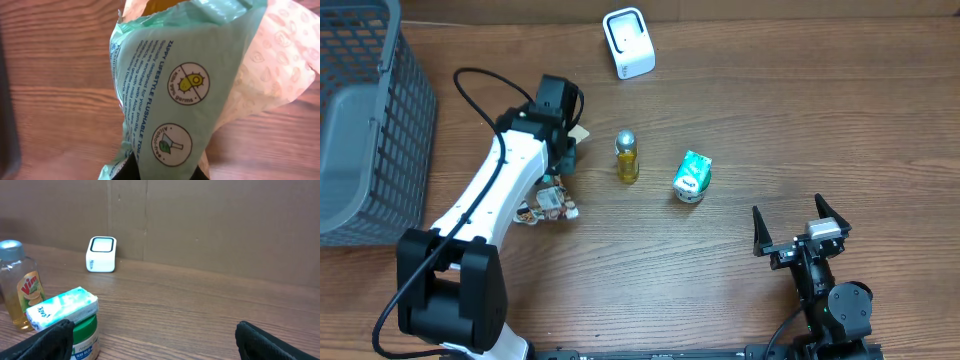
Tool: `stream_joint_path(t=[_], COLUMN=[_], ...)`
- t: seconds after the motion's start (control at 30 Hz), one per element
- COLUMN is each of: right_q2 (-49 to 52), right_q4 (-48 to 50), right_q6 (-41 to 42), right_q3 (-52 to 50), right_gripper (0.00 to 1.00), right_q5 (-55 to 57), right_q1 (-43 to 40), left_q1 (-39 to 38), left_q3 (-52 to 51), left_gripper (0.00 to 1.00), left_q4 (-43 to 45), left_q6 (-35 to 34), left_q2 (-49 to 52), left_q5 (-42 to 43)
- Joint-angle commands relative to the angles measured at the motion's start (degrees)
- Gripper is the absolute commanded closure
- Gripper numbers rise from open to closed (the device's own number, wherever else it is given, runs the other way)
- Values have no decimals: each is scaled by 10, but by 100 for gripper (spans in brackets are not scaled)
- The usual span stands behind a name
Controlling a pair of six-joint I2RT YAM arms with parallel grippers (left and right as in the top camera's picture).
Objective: Scan the item barcode
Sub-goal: 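Carry the pouch out and lay it on the table left of the bottle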
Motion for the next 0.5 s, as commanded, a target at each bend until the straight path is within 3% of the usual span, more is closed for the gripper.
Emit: stream_joint_path(t=[0.0, 0.07, 0.17, 0.23, 0.3, 0.47], right_q2=[-4, -5, -4, -5, -4, -5], right_q4=[3, 3, 3, 3, 3, 3], right_q6=[0, -1, 0, 0, 0, -1], right_q3=[-6, -6, -6, -6, -6, -6], right_gripper=[0, 0, 0, 0, 0, 0], right_q5=[1, 1, 1, 1, 1, 1], right_q1=[3, 3, 3, 3, 3, 3], left_q1=[-2, -4, -5, -5, -5, -4], left_q3=[-46, -66, -80, -80, -80, -67], left_gripper=[91, 89, 67, 60, 48, 36], left_q4=[33, 47, 55, 59, 66, 61], left_q6=[-3, -3, -4, -3, -3, -4], left_q2=[-10, -10, -10, -10, -10, -11], left_q5=[-18, -16, 1, 30, 62, 76])
